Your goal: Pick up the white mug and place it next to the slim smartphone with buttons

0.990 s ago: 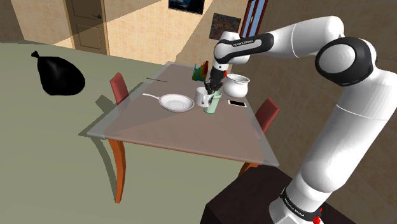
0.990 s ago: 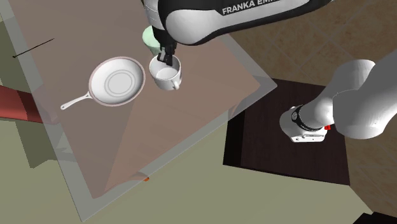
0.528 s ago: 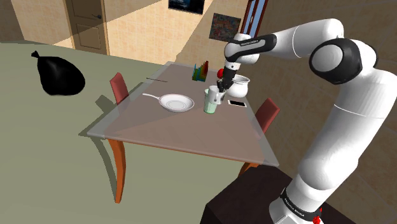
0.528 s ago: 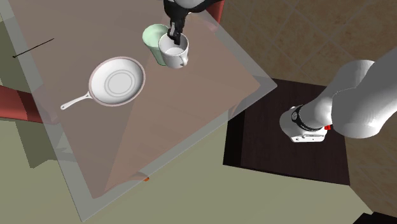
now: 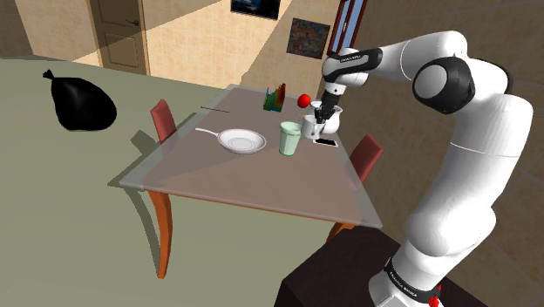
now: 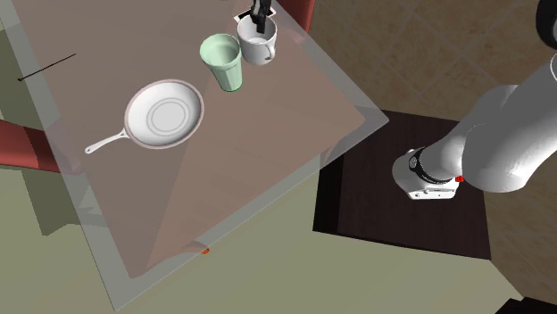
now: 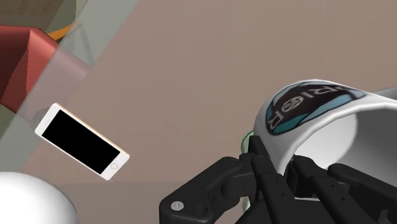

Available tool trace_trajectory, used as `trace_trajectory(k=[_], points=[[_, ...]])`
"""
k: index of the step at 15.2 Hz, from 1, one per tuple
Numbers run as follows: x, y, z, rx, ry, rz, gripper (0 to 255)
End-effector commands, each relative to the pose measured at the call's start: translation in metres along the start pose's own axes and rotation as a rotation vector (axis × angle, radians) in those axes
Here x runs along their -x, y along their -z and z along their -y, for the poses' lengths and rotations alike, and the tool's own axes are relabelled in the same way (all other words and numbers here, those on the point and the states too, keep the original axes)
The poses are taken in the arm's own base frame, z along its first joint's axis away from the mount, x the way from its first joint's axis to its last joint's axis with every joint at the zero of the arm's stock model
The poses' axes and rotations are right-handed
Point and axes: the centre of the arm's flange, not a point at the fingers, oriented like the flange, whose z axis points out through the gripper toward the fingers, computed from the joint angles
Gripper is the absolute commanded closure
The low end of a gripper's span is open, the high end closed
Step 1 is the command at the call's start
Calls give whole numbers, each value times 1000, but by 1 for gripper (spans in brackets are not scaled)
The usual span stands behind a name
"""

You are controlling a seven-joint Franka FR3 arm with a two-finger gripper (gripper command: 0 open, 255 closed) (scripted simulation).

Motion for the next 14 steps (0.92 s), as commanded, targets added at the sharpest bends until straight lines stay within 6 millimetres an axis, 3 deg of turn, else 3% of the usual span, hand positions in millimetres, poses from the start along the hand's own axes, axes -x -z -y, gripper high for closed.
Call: trace_trajectory(k=[1,14], points=[[0,-1,-27,0,2,0,255],[3,9,-199,0,2,0,255]])
